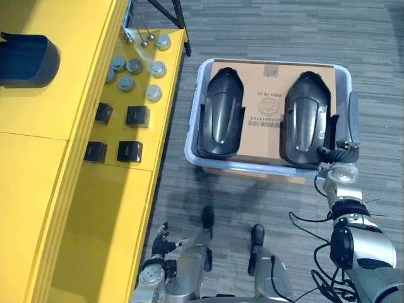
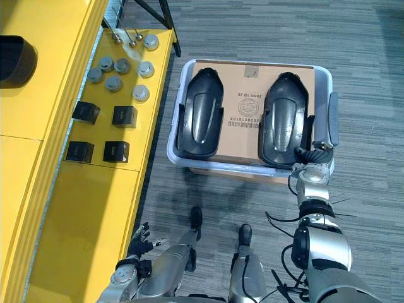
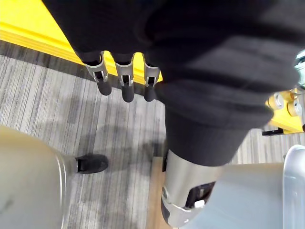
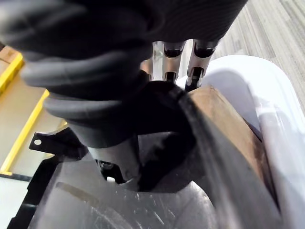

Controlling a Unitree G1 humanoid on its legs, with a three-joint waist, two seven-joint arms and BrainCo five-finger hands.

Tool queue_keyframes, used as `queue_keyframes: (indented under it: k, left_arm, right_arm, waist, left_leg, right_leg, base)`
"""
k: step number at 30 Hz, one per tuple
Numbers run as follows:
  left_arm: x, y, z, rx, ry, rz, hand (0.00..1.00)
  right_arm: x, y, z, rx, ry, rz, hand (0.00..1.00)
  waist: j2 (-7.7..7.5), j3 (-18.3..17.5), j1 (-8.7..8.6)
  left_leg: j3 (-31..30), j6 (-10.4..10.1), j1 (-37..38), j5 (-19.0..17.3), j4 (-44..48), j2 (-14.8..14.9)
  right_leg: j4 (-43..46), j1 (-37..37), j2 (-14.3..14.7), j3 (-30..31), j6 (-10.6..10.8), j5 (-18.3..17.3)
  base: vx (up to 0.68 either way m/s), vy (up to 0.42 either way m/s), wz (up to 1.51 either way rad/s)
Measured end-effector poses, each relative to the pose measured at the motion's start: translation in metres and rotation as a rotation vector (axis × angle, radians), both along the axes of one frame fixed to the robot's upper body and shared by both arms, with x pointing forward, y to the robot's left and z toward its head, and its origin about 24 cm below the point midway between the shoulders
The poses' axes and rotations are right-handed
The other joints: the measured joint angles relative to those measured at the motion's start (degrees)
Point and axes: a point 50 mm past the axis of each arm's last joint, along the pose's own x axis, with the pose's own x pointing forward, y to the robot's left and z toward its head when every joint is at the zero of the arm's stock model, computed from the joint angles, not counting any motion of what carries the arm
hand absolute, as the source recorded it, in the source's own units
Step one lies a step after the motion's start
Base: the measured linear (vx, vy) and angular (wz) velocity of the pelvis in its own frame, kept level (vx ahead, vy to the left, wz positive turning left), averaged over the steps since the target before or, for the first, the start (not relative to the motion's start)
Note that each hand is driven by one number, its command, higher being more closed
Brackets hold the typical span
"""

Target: Walk over and take plastic housings, then place them on the shelf

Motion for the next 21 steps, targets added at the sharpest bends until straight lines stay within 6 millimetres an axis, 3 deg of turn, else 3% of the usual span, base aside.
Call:
queue_keyframes:
  k: [5, 12, 17, 19, 21]
  left_arm:
    - [0.001, -0.001, 0.000, -0.003, -0.002, -0.001, 0.00]
    - [0.004, -0.001, 0.006, -0.009, -0.033, -0.006, 0.00]
    - [0.017, -0.006, 0.038, -0.038, -0.199, -0.009, 0.00]
    - [0.025, -0.009, 0.063, -0.057, -0.321, -0.014, 0.00]
    - [0.032, -0.014, 0.083, -0.074, -0.411, -0.032, 0.00]
  right_arm:
    - [0.000, 0.002, 0.005, -0.035, -0.027, 0.024, 1.00]
    - [-0.027, -0.006, -0.002, -0.120, -0.050, 0.042, 1.00]
    - [-0.055, -0.004, 0.002, -0.207, -0.119, 0.028, 1.00]
    - [-0.065, 0.006, 0.000, -0.241, -0.133, 0.037, 1.00]
    - [-0.072, 0.016, -0.001, -0.273, -0.144, 0.052, 1.00]
  waist:
    - [-0.13, 0.1, -0.99]
    - [-0.62, -0.1, -1.20]
    - [-2.28, -2.6, -1.95]
    - [-3.77, -4.9, -1.96]
    - [-4.34, -6.3, -1.94]
  left_leg:
    - [0.0, -0.1, 1.0, 0.0, -0.1, 0.2]
    - [0.1, -0.3, 2.9, -0.3, -0.4, 0.2]
    - [0.4, -0.3, 2.9, -0.4, -0.2, 0.2]
    - [0.9, -0.3, 3.8, -1.0, -0.2, 0.3]
    - [1.0, -0.3, 5.0, -1.4, -0.2, 0.3]
  right_leg:
    - [-0.2, 1.1, 0.2, 0.1, 0.0, 0.0]
    - [-0.4, 2.9, 0.1, 0.3, 0.0, 0.0]
    - [-0.9, 3.0, 0.1, 0.7, 0.4, 0.2]
    - [-1.6, 3.9, 0.2, 1.4, 0.2, 0.3]
    - [-2.1, 5.2, 0.3, 1.5, 0.2, 0.3]
  base:
    - [0.01, -0.024, 0.00]
    - [-0.04, 0.004, 0.00]
    - [-0.01, -0.005, -0.06]
    - [0.06, -0.036, -0.13]
    - [0.05, -0.034, -0.04]
